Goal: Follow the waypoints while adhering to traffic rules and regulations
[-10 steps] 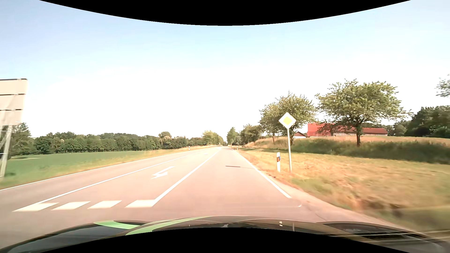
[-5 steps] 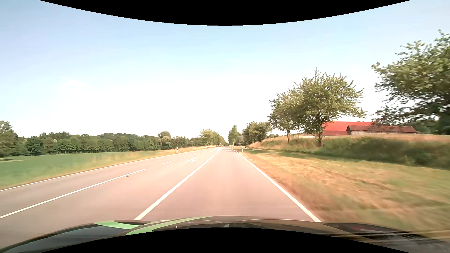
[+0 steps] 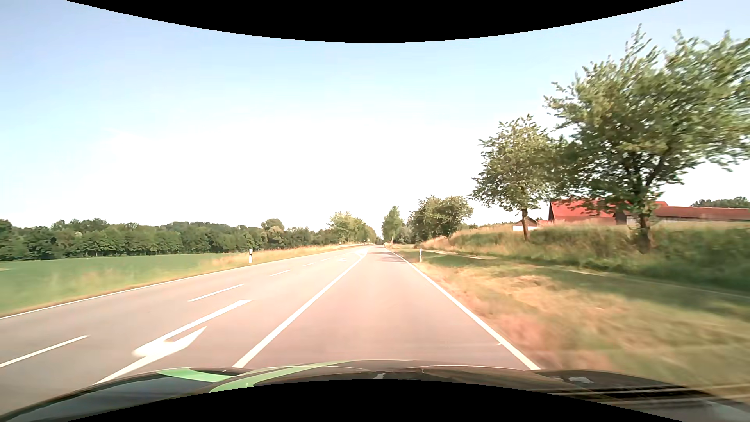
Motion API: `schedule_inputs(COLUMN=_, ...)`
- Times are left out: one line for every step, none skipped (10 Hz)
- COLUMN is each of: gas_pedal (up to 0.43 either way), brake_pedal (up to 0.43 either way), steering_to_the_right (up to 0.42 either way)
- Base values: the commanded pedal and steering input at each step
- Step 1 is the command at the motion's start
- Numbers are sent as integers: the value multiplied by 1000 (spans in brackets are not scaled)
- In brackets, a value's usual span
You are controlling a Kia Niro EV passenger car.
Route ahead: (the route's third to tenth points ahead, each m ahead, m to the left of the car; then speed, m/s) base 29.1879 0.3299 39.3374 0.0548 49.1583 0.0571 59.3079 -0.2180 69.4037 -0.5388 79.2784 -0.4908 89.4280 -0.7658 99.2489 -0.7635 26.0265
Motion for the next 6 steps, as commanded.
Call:
schedule_inputs(gas_pedal=260, brake_pedal=0, steering_to_the_right=-2)
schedule_inputs(gas_pedal=260, brake_pedal=0, steering_to_the_right=-2)
schedule_inputs(gas_pedal=260, brake_pedal=0, steering_to_the_right=-1)
schedule_inputs(gas_pedal=260, brake_pedal=0, steering_to_the_right=-2)
schedule_inputs(gas_pedal=260, brake_pedal=0, steering_to_the_right=-1)
schedule_inputs(gas_pedal=260, brake_pedal=0, steering_to_the_right=0)
